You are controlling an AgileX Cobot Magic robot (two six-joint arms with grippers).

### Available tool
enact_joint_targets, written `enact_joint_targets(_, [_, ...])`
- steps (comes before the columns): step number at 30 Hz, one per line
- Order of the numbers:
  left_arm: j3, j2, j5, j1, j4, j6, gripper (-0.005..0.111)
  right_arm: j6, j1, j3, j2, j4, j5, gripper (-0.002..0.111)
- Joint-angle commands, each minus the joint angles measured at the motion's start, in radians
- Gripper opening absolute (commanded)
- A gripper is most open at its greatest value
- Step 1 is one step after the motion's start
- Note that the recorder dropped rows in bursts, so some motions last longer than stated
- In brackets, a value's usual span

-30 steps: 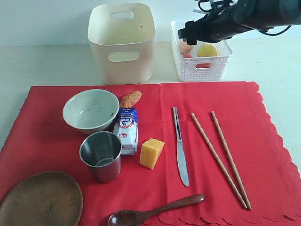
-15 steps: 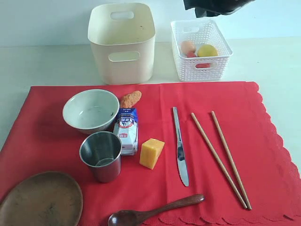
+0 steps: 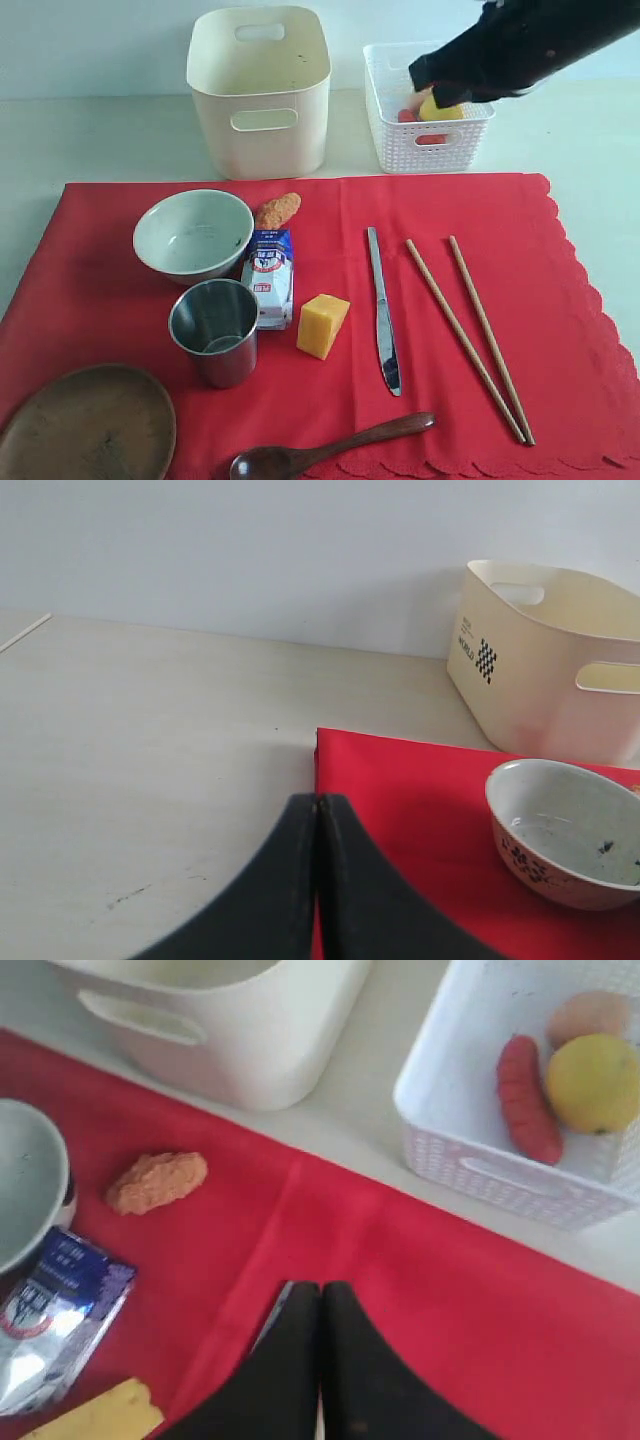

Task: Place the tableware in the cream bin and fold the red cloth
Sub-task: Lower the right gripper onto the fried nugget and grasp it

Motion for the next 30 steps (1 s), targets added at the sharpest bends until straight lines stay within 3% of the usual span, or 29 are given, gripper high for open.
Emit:
enact_joint_targets(1, [0.000,-0.005,-0.006,0.000,0.006,0.000,0.003,-0.021,0.119,0.067,-0.008,0.004,-0.069,0.000])
enact_joint_targets(6, [0.000,-0.005,-0.006,0.000,0.006,0.000,0.003,-0.050,0.233,0.062,0.062,-0.008,-0.231,0.000])
enact_joint_targets(9, [0.000,-0.005,-0.006,0.000,0.006,0.000,0.003,-0.095,0.243,-0.015,0.174,-0.008,-0.111,0.000])
enact_joint_targets(15, [0.000,-0.005,-0.006,0.000,0.006,0.000,0.003,-0.098,0.243,-0.436,0.511,-0.190,0.215,0.000])
enact_joint_targets(18, [0.000,-0.005,-0.006,0.000,0.006,0.000,0.003,-0.104,0.243,-0.518,0.571,-0.199,0.223,0.001])
enact_joint_targets(20, [0.000,-0.005,-0.006,0.000,0.006,0.000,0.003,-0.117,0.243,-0.525,0.585,-0.209,0.190,0.012])
enact_joint_targets(21, [0.000,-0.005,-0.006,0.000,0.006,0.000,0.003,-0.152,0.248,-0.525,0.590,-0.209,0.177,0.025])
enact_joint_targets(24, [0.000,-0.005,-0.006,0.000,0.006,0.000,0.003,-0.206,0.262,-0.525,0.597,-0.209,0.174,0.048])
enact_joint_targets(27, [0.000,-0.005,-0.006,0.000,0.006,0.000,0.003,-0.243,0.283,-0.527,0.614,-0.209,0.171,0.066])
enact_joint_targets(30, [0.000,-0.005,-0.006,0.000,0.006,0.000,0.003,-0.270,0.296,-0.547,0.652,-0.209,0.175,0.075])
